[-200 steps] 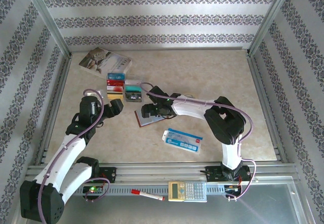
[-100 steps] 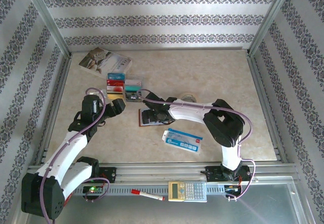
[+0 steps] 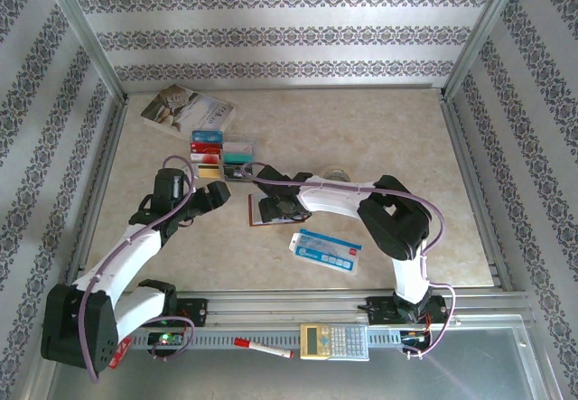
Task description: Take the credit cards out of the card holder
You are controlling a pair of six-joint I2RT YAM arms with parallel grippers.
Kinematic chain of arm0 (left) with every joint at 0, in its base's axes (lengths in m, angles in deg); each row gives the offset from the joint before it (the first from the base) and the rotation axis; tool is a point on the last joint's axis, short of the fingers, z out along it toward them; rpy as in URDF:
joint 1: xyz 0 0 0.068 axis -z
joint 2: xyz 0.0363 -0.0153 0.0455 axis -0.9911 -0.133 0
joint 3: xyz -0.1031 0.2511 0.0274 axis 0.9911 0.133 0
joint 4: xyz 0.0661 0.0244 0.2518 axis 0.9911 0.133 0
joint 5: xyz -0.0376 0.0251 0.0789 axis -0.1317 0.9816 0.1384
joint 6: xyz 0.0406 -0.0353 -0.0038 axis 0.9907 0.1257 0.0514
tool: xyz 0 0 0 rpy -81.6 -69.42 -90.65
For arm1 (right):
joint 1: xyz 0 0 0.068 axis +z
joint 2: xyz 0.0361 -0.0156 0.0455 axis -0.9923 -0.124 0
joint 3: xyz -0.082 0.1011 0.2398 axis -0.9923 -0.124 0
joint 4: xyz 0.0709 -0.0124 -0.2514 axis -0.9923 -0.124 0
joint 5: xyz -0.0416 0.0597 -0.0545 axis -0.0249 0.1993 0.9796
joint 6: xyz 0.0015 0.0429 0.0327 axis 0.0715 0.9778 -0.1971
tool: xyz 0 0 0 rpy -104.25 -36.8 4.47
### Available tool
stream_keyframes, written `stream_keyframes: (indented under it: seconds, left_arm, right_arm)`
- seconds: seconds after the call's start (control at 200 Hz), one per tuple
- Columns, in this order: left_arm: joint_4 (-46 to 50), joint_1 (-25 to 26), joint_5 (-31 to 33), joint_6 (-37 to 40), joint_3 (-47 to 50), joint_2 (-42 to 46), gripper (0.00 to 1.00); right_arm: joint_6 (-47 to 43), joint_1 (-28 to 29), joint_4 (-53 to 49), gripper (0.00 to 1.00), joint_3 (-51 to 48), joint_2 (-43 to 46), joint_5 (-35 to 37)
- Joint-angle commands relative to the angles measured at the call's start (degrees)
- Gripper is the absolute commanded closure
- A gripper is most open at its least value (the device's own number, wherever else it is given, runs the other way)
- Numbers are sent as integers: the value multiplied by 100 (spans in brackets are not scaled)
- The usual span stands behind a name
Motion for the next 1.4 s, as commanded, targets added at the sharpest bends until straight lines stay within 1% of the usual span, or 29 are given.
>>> stream_keyframes:
  seconds: [0.0, 0.11, 0.255, 0.48, 0.57, 0.649, 0.704, 0.814, 0.874, 1.014, 1.269, 1.394]
  left_arm:
    - [-367, 84, -473, -258, -147, -205, 26]
    - [-534, 217, -677, -412, -180, -459, 36]
    - [-666, 495, -746, -509, -308, -785, 49]
    - [-992, 1009, -776, -704, -519, -1439, 62]
    - [-1073, 1170, -773, -770, -629, -1734, 68]
    - [-1086, 1331, -770, -787, -755, -1983, 71]
    - [-1033, 1414, -690, -781, -836, -2124, 72]
    - [-613, 1498, -88, -770, -993, -2319, 78]
    - [-692, 1502, -90, -824, -990, -2415, 78]
    - [-918, 1571, -326, -937, -1056, -2718, 77]
    - [-659, 1657, -323, -892, -1379, -3178, 70]
    - [-372, 1656, -130, -891, -1485, -3297, 69]
  right_arm:
    - [1, -162, -12, 23, -373, -93, -247]
    - [-36, -241, 116, 28, -490, -28, -382]
    - [-90, -314, 227, 35, -608, 43, -497]
    - [-109, -392, 429, 40, -729, 133, -638]
    - [-96, -416, 474, 44, -770, 138, -648]
    - [-82, -432, 531, 48, -805, 152, -701]
    - [-66, -427, 580, 49, -832, 178, -715]
    - [-66, -436, 708, 51, -919, 255, -758]
    - [-65, -436, 718, 51, -929, 269, -758]
    - [-56, -449, 753, 52, -966, 293, -758]
    - [-4, -493, 832, 56, -1001, 295, -845]
    - [36, -519, 926, 56, -1066, 351, -889]
